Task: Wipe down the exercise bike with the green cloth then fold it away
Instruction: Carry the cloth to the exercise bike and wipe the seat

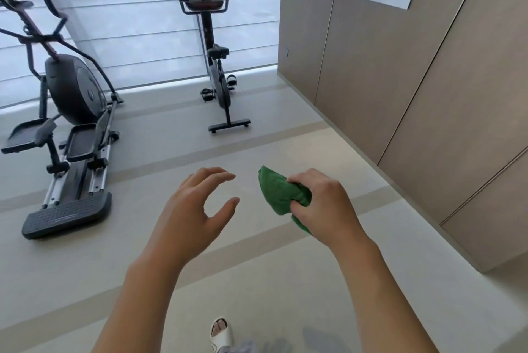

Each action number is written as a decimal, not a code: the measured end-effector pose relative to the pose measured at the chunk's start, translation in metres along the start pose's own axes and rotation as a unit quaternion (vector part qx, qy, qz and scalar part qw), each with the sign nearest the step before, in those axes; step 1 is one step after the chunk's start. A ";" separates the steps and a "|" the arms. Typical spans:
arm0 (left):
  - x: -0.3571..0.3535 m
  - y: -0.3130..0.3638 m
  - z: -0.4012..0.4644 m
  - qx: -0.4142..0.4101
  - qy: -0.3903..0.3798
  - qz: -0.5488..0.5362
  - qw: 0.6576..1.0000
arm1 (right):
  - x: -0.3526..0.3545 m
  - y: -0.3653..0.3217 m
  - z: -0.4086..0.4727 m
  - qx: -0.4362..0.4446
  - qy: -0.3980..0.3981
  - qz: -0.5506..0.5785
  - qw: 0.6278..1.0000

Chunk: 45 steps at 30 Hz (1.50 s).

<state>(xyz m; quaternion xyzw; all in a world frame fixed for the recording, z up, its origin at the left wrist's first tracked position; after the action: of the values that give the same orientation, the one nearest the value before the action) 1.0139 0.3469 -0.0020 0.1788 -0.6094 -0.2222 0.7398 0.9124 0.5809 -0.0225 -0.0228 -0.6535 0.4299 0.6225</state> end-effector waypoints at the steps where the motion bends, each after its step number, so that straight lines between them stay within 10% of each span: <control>1: 0.004 -0.010 0.012 -0.005 0.003 -0.004 1.000 | -0.003 -0.002 0.014 -0.003 0.000 -0.002 1.000; 27: 0.092 -0.252 0.207 -0.001 -0.006 -0.024 1.000 | -0.124 -0.104 0.334 0.063 -0.097 -0.023 0.993; 45: 0.101 -0.324 0.445 0.012 0.068 0.031 0.997 | -0.102 -0.022 0.586 0.101 -0.184 0.129 0.969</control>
<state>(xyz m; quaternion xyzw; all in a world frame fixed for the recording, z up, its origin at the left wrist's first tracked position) 0.5571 0.0235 -0.0066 0.1838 -0.5653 -0.1790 0.7840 0.4580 0.1967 -0.0053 0.0359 -0.7015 0.5673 0.4299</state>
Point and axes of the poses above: each hand's wrist, its own z-axis towards the middle knuckle, its own x-axis out of the back of the hand, y = z × x, the point moved 4 cm from there along z, towards the middle knuckle, and after that the axes turned 12 degrees about -y, right-handed, at the moved point
